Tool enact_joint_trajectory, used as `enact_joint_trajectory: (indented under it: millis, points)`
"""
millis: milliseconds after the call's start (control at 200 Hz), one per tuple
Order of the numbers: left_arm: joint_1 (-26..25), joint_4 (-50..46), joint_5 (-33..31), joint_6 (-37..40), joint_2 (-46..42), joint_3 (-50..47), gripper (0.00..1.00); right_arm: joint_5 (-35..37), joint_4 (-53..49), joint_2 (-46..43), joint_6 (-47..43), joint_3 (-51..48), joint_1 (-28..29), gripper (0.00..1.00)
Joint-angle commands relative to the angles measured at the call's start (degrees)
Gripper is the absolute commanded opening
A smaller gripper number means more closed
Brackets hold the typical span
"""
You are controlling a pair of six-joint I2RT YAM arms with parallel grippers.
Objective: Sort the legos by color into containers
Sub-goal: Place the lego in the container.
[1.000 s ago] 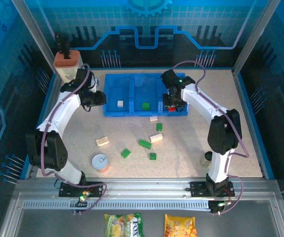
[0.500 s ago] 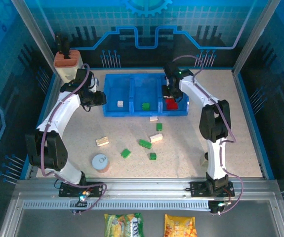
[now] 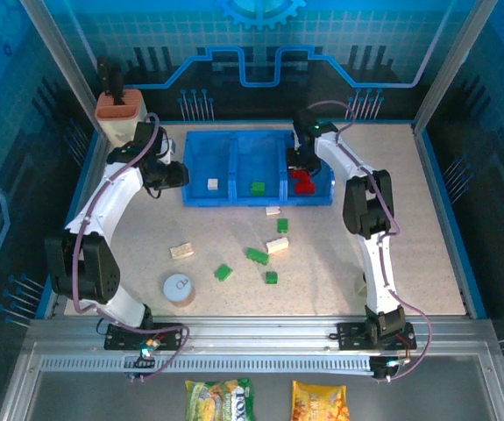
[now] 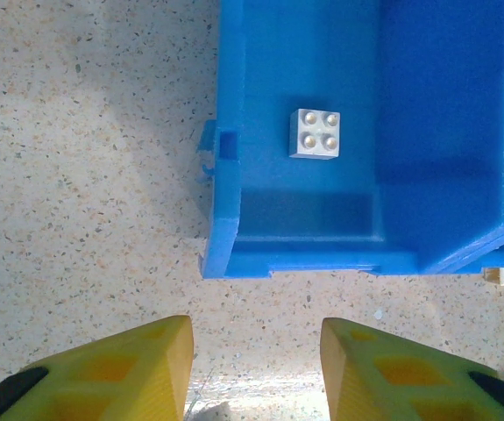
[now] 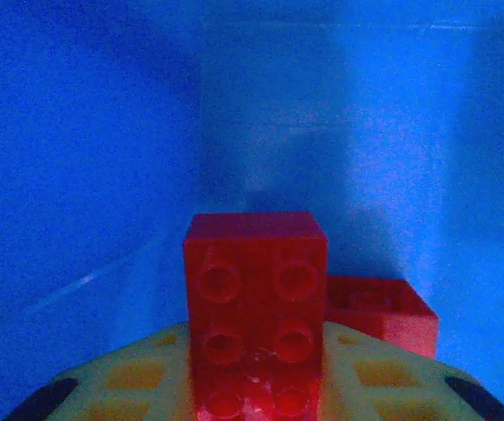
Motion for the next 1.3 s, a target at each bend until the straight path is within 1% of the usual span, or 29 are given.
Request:
enact_joint_trajectory:
  millis: [0, 180, 280, 440, 460, 560, 790, 1071, 1296]
  points:
    - [0.4, -0.3, 1.7, 0.1, -0.1, -0.2, 0.43, -1.8, -0.1, 2.1, -0.2, 2.3, -0.2, 0.37]
    - [0.5, -0.3, 2.0, 0.0, 0.1, -0.1, 0.44, -1.3, -0.5, 1.1, 0.2, 2.3, -0.1, 0.47]
    - [0.4, -0.2, 2.4, 0.0, 0.2, -0.1, 0.44, -1.1, -0.7, -0.5, 0.5, 1.5, -0.1, 0.49]
    - [0.4, -0.2, 3.2, -0.2, 0.7, -0.1, 0.44, -0.4, -1.4, -3.2, 0.7, 0.2, 0.7, 0.49]
    - [0.4, -0.2, 3.4, -0.3, 0.7, 0.0, 0.44, -0.4, -1.4, -4.9, 0.6, 0.0, 0.8, 0.5]
    - [0.4, -0.2, 3.4, -0.4, 0.7, 0.0, 0.44, 0.4, -1.4, -7.8, 0.8, -1.8, 1.5, 0.5]
    - [0.4, 0.0, 3.3, -0.4, 0.5, -0.2, 0.44, 0.4, 1.6, -15.6, 3.0, -10.9, 3.1, 0.51]
    - [0.3, -0.2, 2.1, -0.5, 0.6, -0.2, 0.44, 1.7, 2.6, -22.4, 3.8, -18.3, 6.0, 0.51]
    - [-0.2, -1.4, 1.2, -0.7, 0.5, 0.4, 0.44, 2.1, 4.4, -29.5, 5.3, -25.7, 7.5, 0.52]
